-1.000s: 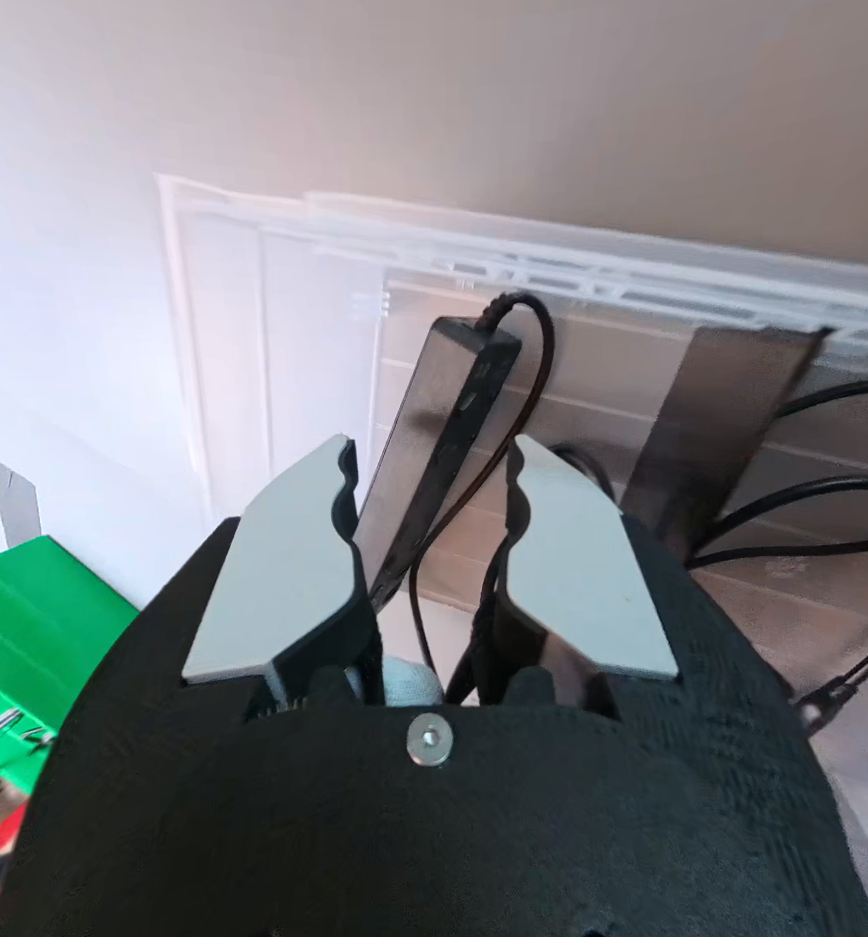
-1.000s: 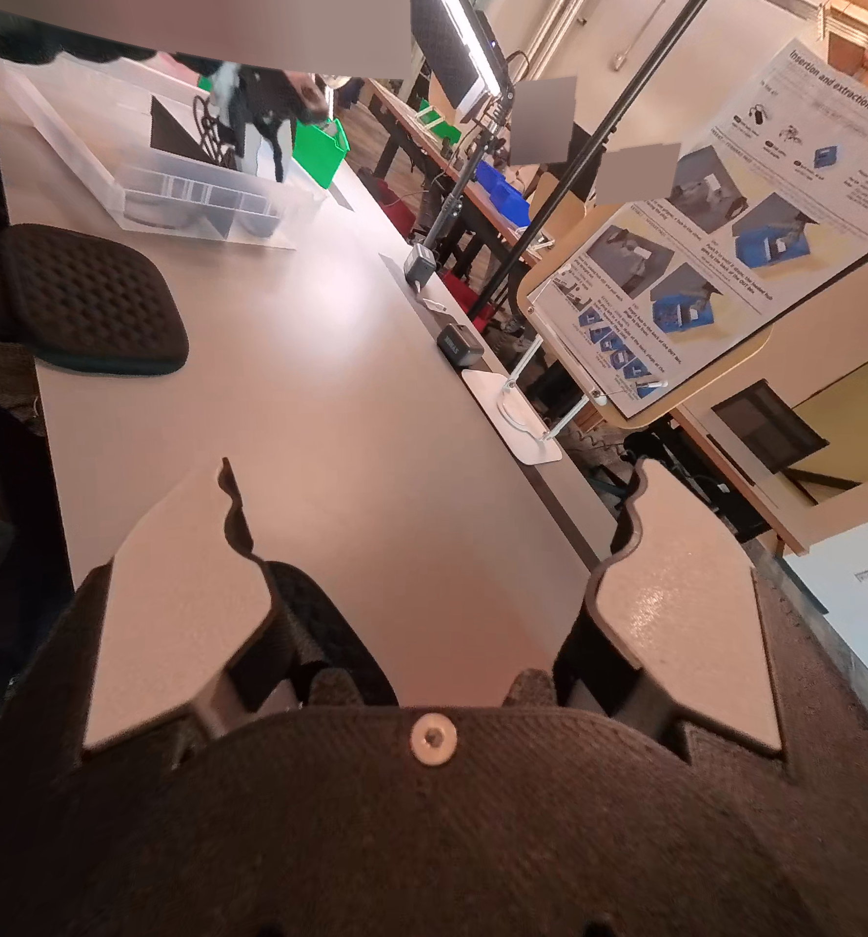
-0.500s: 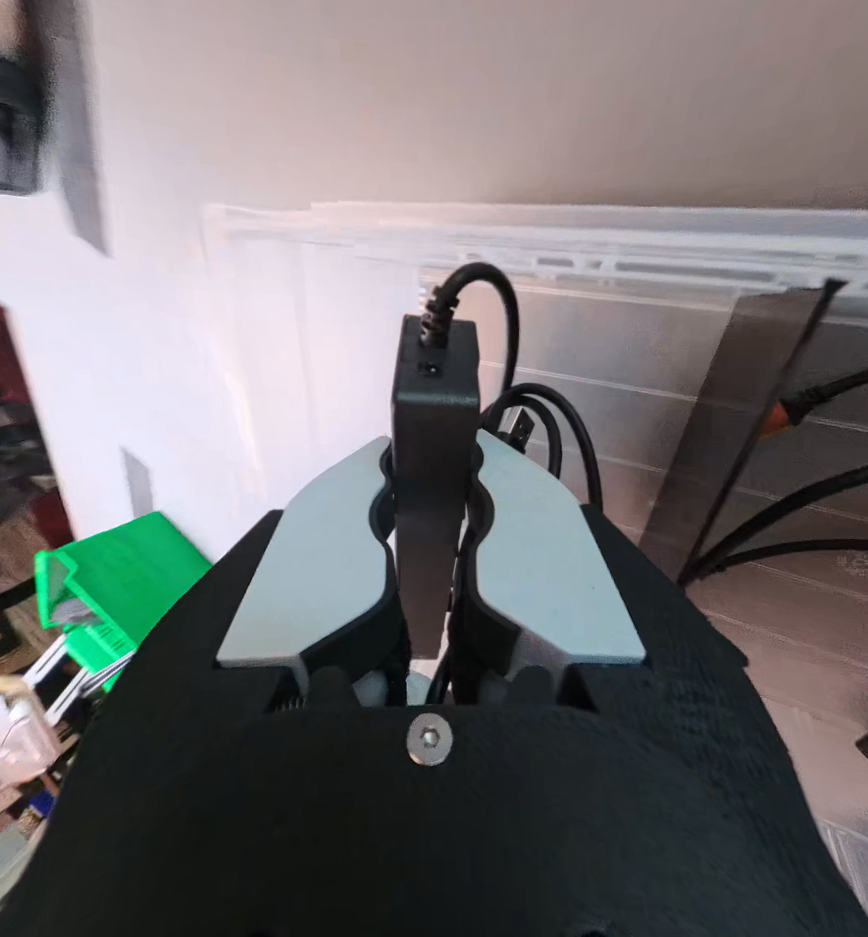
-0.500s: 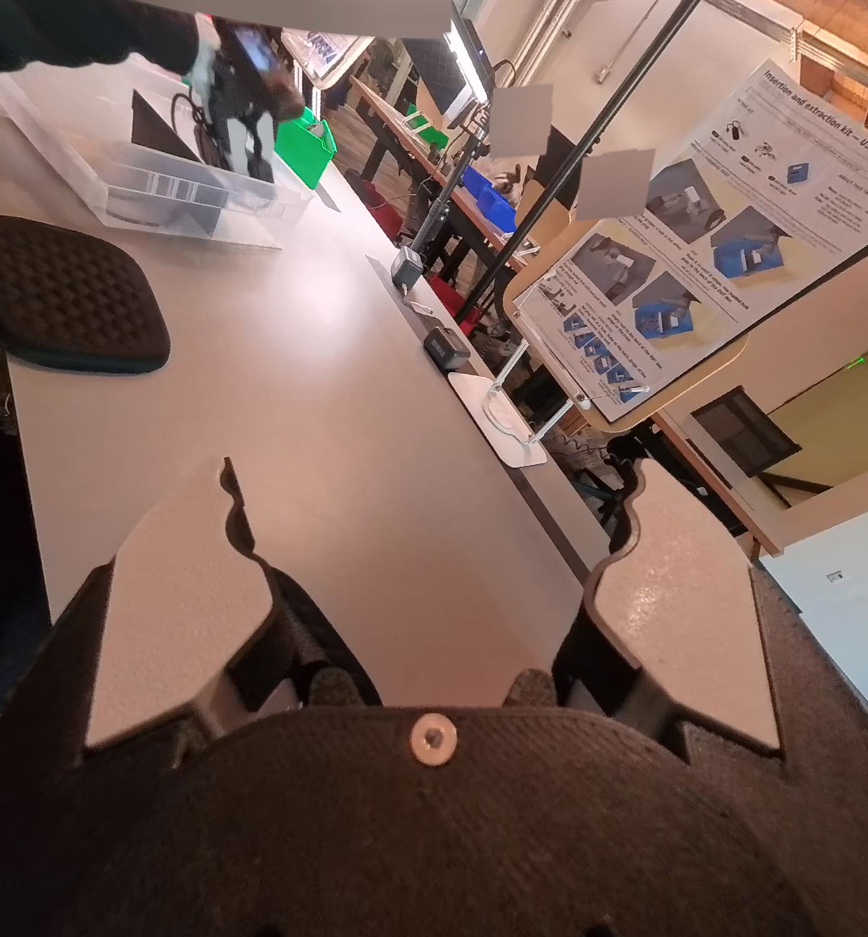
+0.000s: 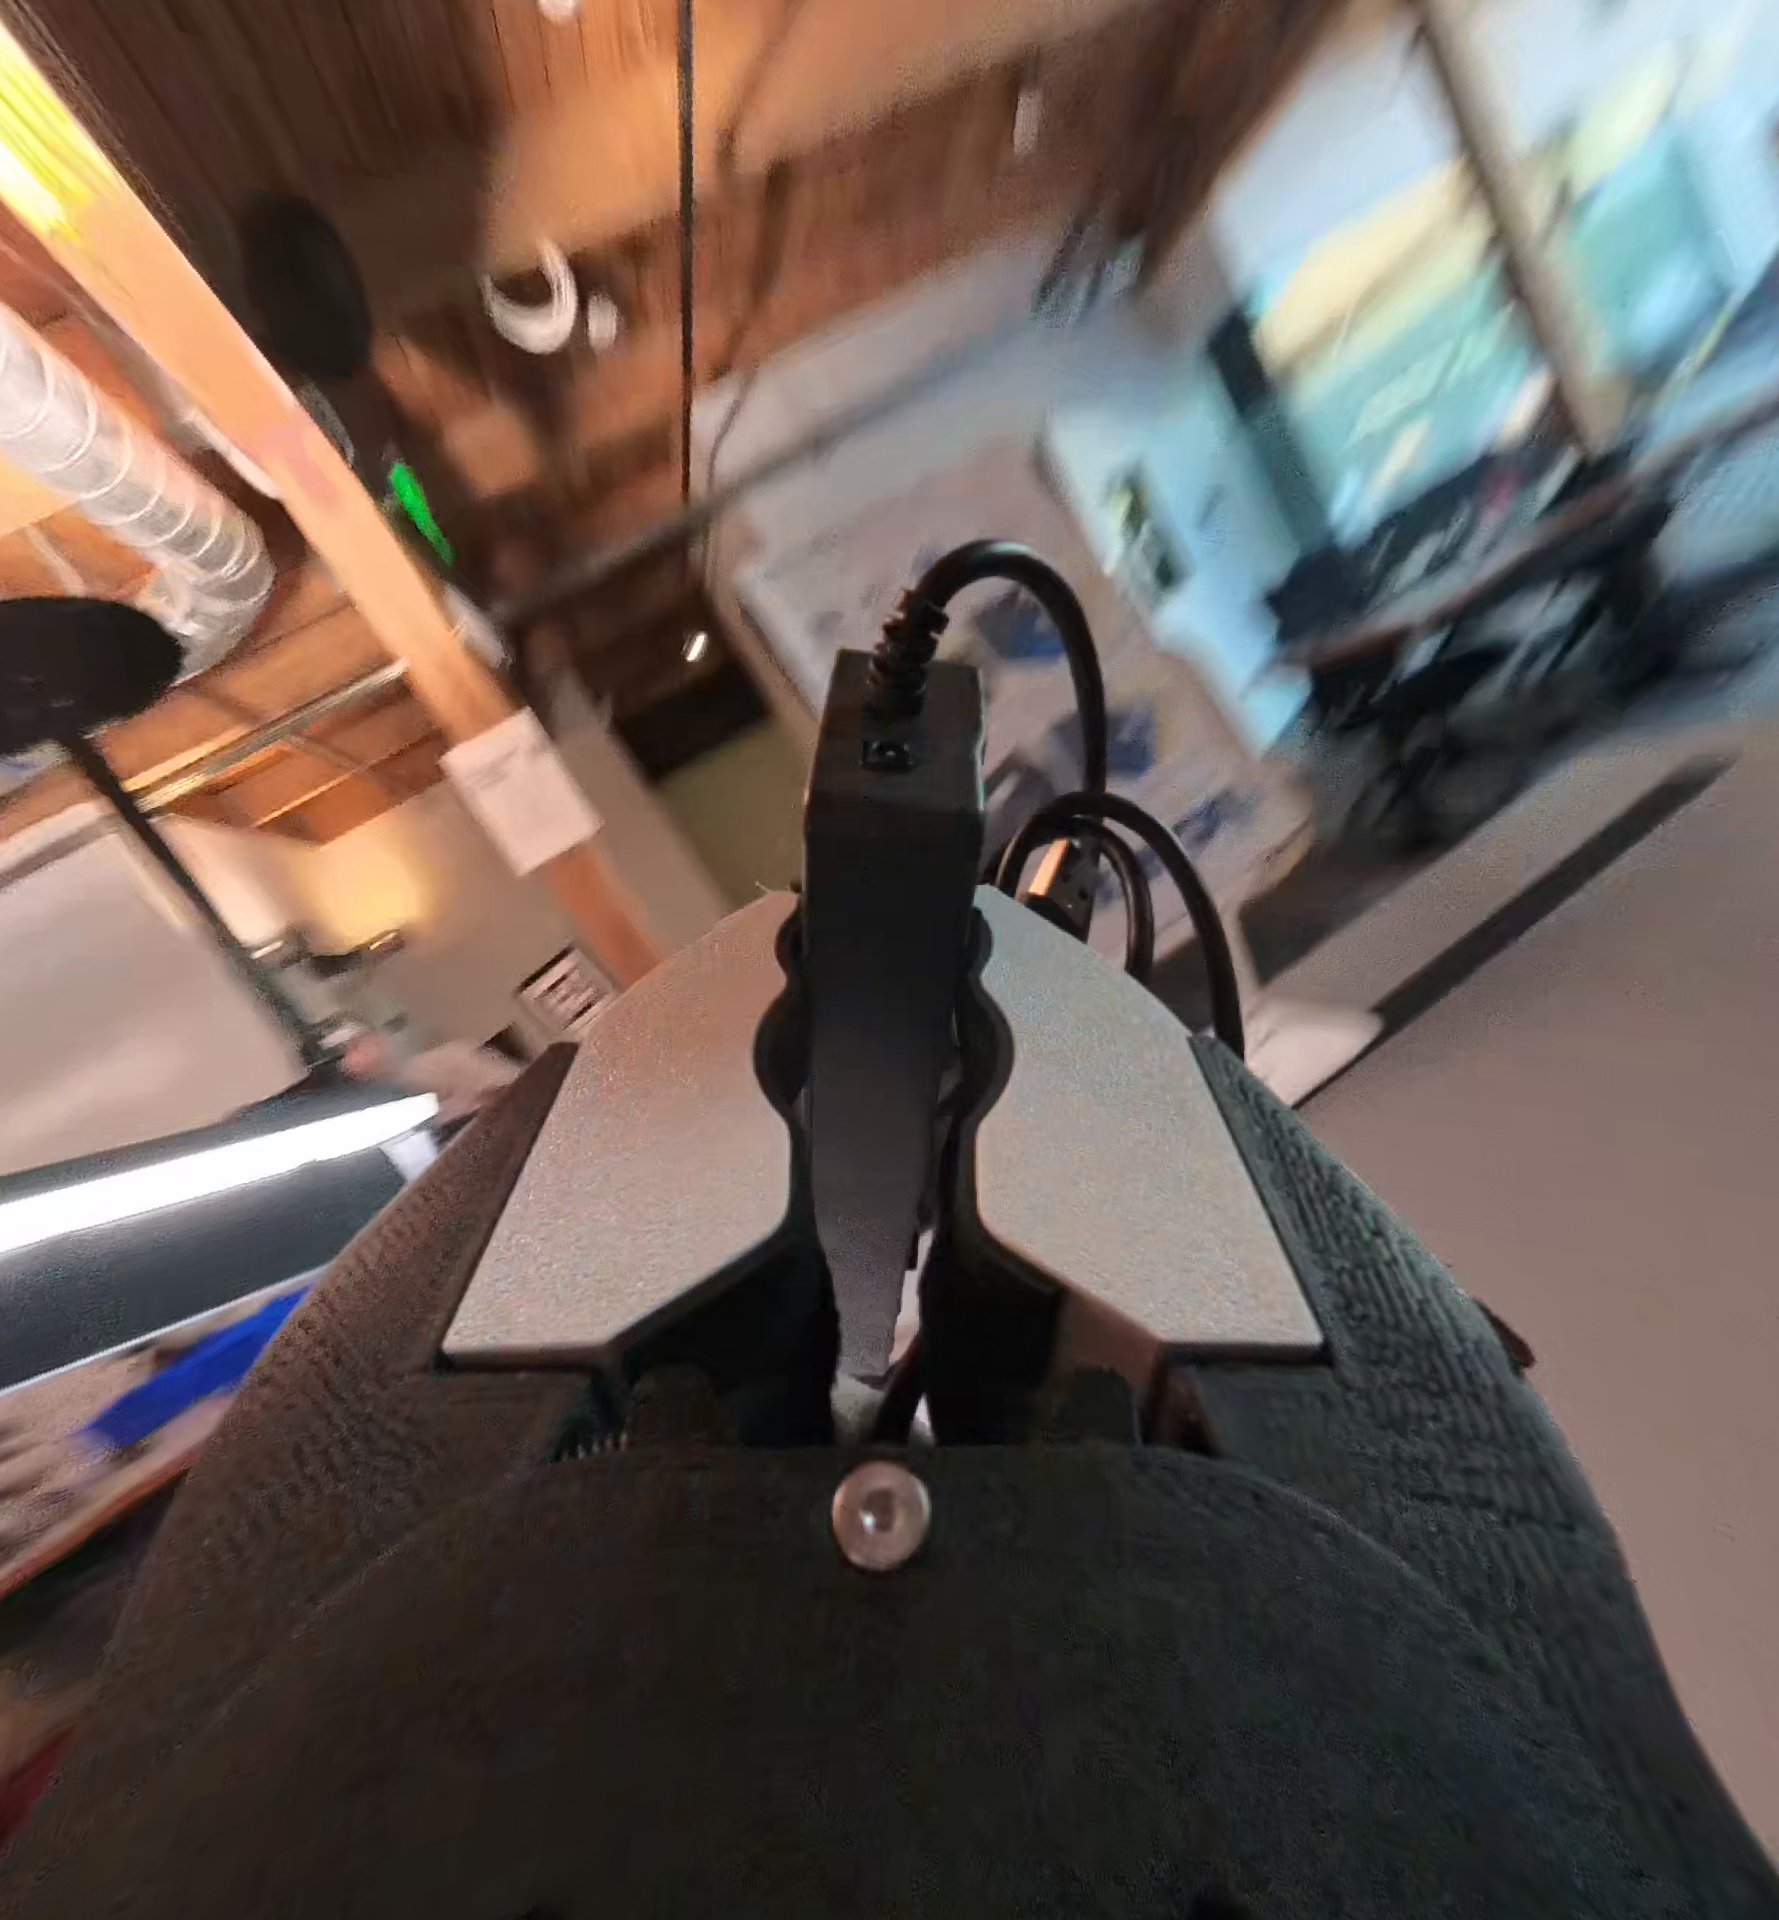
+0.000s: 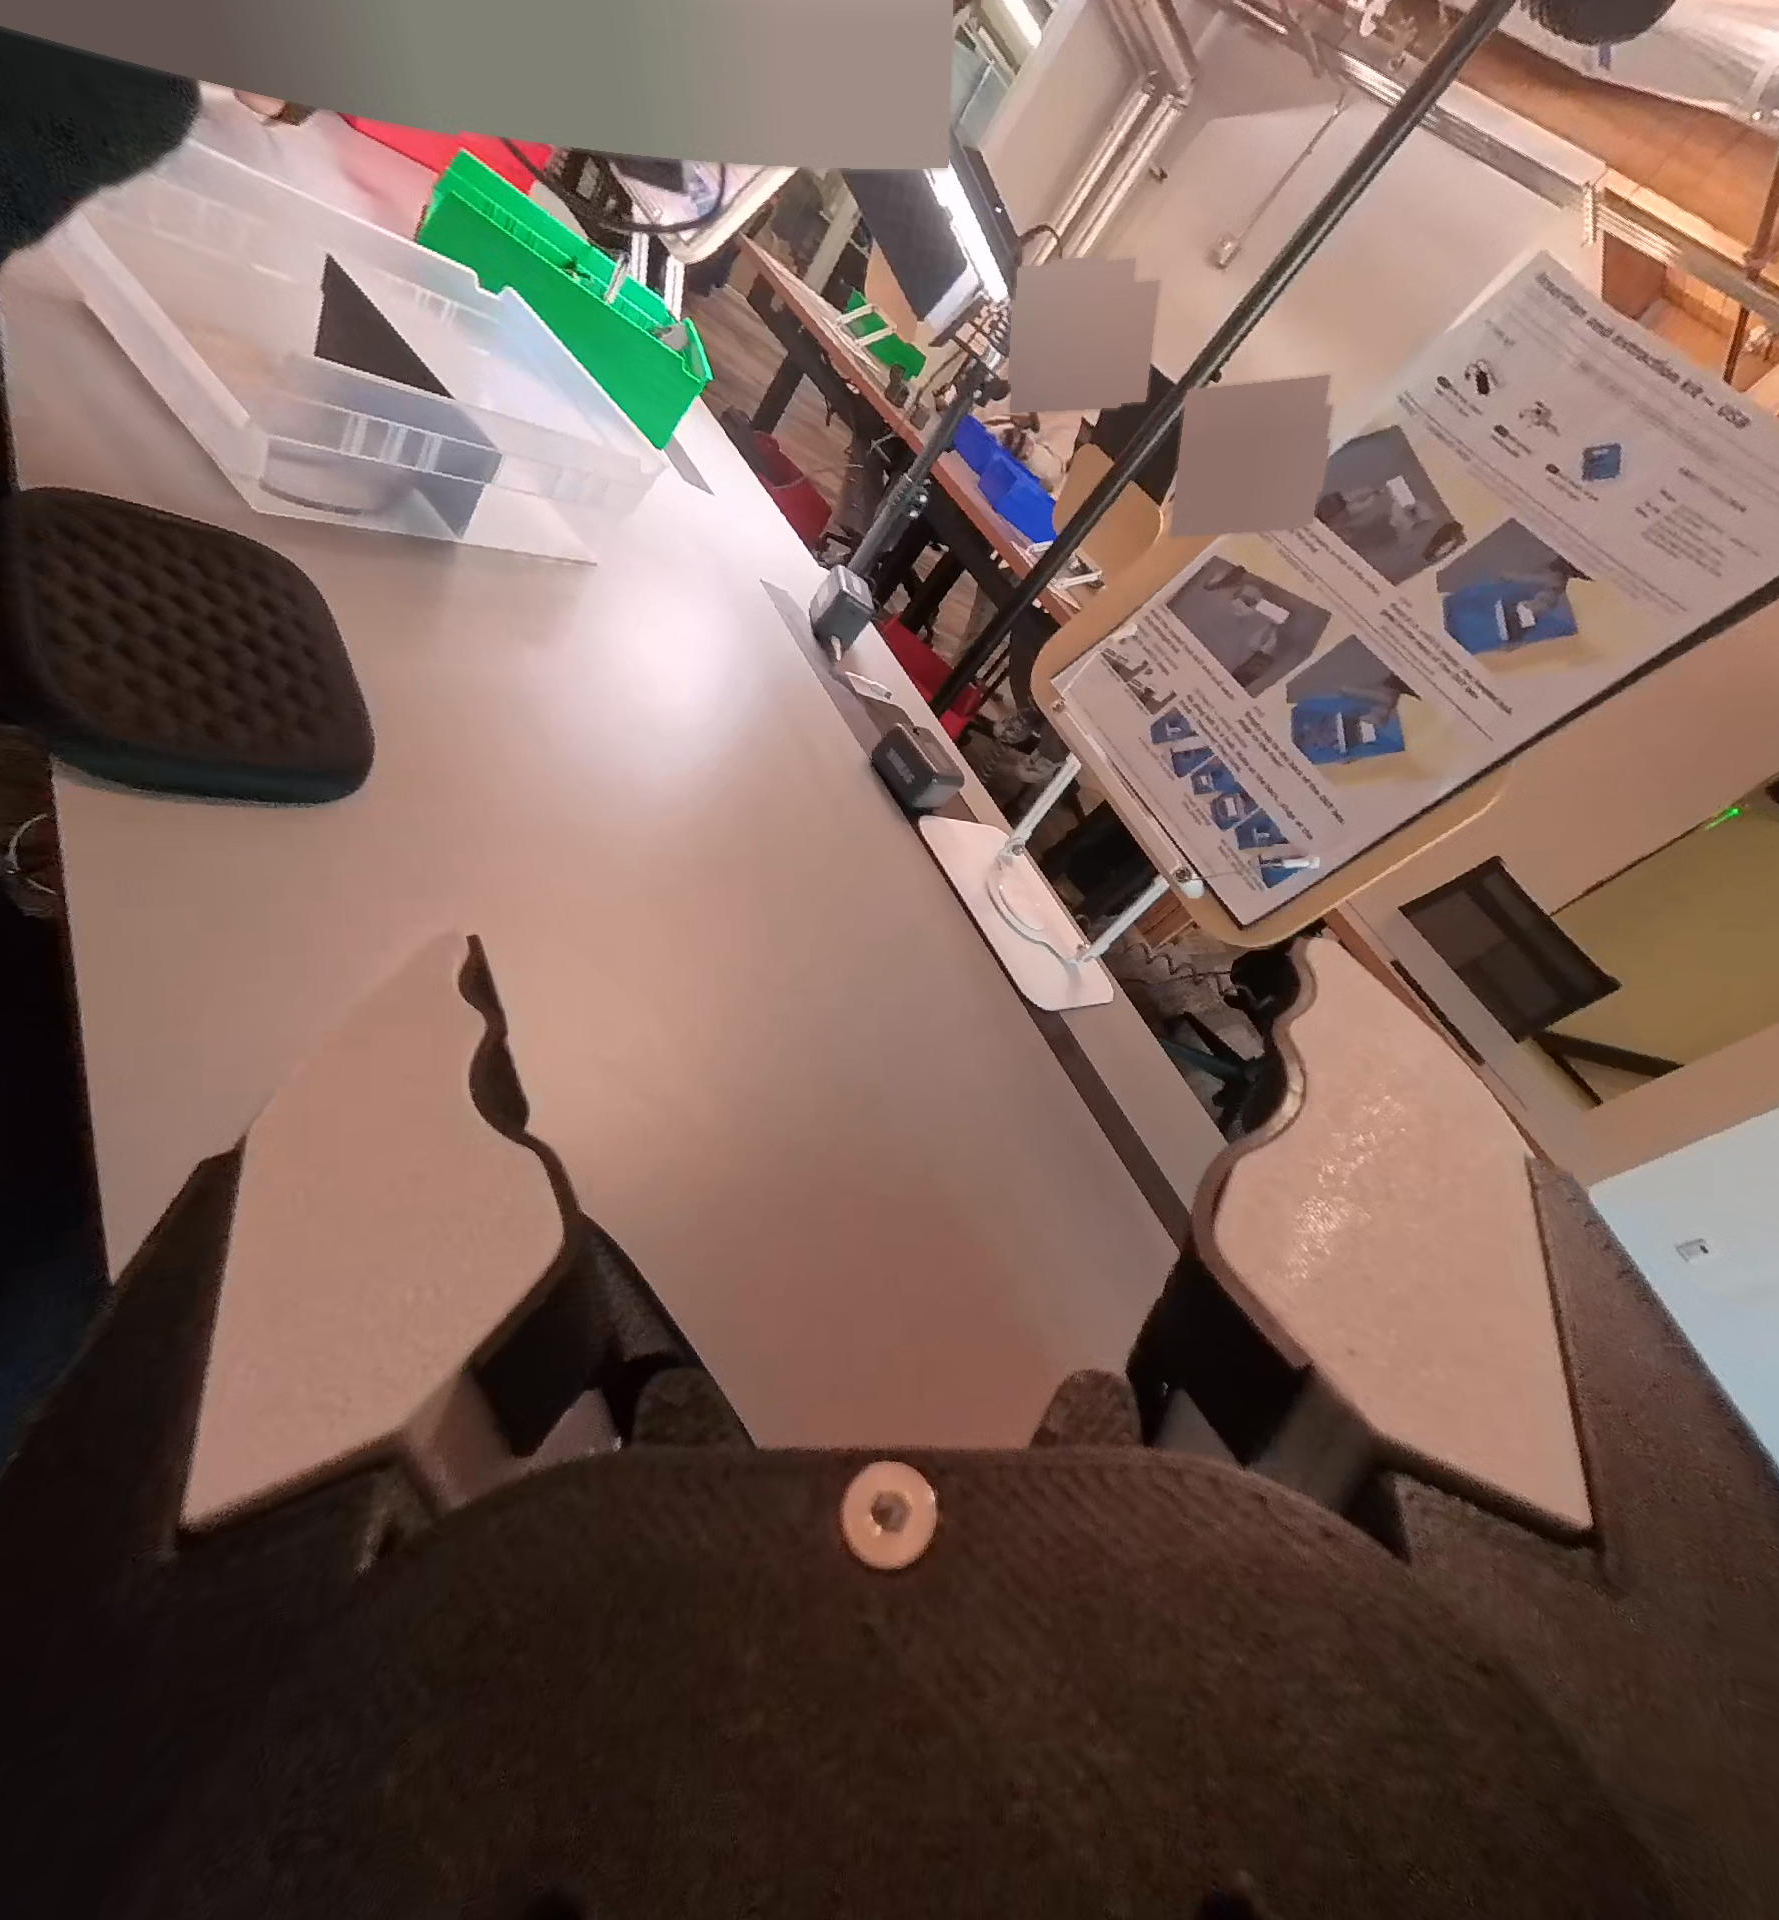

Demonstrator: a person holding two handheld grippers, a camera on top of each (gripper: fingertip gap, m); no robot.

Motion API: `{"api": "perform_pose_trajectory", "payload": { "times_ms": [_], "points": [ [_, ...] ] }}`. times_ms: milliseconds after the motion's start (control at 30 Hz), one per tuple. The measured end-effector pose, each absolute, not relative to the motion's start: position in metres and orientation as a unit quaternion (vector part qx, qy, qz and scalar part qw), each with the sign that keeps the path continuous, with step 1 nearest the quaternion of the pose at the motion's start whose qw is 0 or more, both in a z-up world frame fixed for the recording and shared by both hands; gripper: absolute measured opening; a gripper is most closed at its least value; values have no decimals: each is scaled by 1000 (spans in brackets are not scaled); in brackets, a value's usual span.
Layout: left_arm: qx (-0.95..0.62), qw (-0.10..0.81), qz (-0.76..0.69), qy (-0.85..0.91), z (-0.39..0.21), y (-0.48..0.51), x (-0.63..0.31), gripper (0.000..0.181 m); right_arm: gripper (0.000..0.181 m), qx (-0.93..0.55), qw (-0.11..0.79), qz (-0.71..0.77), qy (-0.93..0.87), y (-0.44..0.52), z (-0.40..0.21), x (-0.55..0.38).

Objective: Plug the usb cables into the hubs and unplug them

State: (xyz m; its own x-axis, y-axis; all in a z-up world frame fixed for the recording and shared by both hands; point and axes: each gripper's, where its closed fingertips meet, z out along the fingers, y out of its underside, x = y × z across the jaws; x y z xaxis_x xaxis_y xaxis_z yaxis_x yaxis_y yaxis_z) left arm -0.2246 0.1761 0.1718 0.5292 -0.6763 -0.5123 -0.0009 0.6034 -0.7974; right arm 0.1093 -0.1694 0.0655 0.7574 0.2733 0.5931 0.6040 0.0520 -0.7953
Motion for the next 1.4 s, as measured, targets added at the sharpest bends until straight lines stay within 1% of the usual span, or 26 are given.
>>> {"api": "perform_pose_trajectory", "payload": {
  "times_ms": [67,167,300,400,467,533,633,733,900,933,1100,1233,1367,1400],
  "points": [
    [-360,770,-338,405,165,132,-205,25,136,-675,647,-125,-331,-170,64,106],
    [-339,700,-516,358,136,78,-168,25,135,-662,658,-119,-338,-169,69,101],
    [-321,553,-720,269,90,35,-117,24,131,-638,681,-91,-348,-162,77,88],
    [-335,441,-800,229,51,19,-76,24,130,-621,700,-71,-346,-153,84,81],
    [-361,406,-804,240,26,10,-50,23,127,-605,722,-42,-333,-145,92,76],
    [-379,382,-798,270,7,-3,-30,23,119,-588,751,1,-301,-135,103,74],
    [-375,375,-787,316,0,-20,-21,23,93,-565,782,99,-245,-115,112,71],
    [-371,396,-756,366,-6,-31,-18,23,73,-585,741,208,-256,-92,89,51],
    [-359,369,-749,417,-14,-50,-12,23,55,-631,664,284,-282,-60,43,13],
    [-360,365,-746,425,-16,-52,-10,24,54,-637,651,295,-289,-57,37,5],
    [-360,349,-730,464,-25,-64,-6,24,53,-683,589,293,-317,-47,4,-17],
    [-376,333,-721,478,-33,-65,-2,24,38,-702,547,330,-314,-49,-7,-21],
    [-389,329,-693,511,-45,-70,3,24,27,-725,526,279,-347,-51,-21,-12],
    [-388,338,-688,512,-45,-70,5,24,27,-727,522,274,-352,-53,-22,-11]
  ]
}}
